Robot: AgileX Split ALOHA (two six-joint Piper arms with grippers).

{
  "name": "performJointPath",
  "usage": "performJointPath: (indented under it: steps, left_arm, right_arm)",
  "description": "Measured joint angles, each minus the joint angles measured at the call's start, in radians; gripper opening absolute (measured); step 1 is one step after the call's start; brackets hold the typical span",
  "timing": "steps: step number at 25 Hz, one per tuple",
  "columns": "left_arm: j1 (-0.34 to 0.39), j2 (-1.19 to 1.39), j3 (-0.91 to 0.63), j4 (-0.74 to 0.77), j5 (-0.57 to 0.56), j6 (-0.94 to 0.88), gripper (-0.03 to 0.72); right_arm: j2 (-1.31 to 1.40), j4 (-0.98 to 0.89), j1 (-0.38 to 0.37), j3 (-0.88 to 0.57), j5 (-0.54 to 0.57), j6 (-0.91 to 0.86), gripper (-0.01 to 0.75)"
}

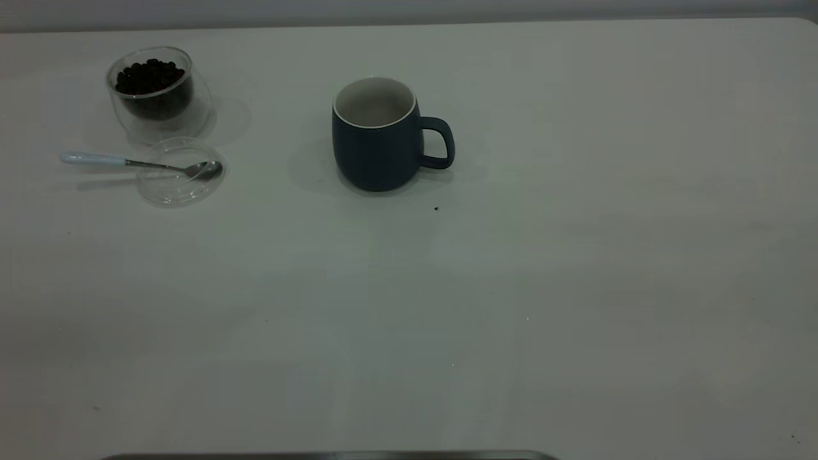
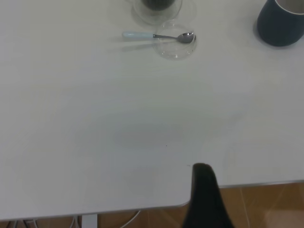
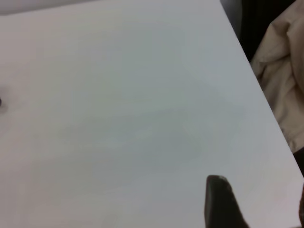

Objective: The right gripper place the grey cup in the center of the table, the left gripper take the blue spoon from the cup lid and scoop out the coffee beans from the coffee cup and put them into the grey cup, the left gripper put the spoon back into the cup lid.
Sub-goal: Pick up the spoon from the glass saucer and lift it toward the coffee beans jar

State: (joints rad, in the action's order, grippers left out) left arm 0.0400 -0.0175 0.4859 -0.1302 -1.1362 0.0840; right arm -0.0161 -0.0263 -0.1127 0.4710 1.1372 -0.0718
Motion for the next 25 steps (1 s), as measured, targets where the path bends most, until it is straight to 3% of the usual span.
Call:
performJointPath:
  steps: [25]
  left_arm:
    - [0.000, 0.000, 0.000, 0.000, 0.000, 0.000, 0.582]
  right_arm:
    - [0.000, -0.020, 0.000, -0.001, -0.003, 0.141, 0.364]
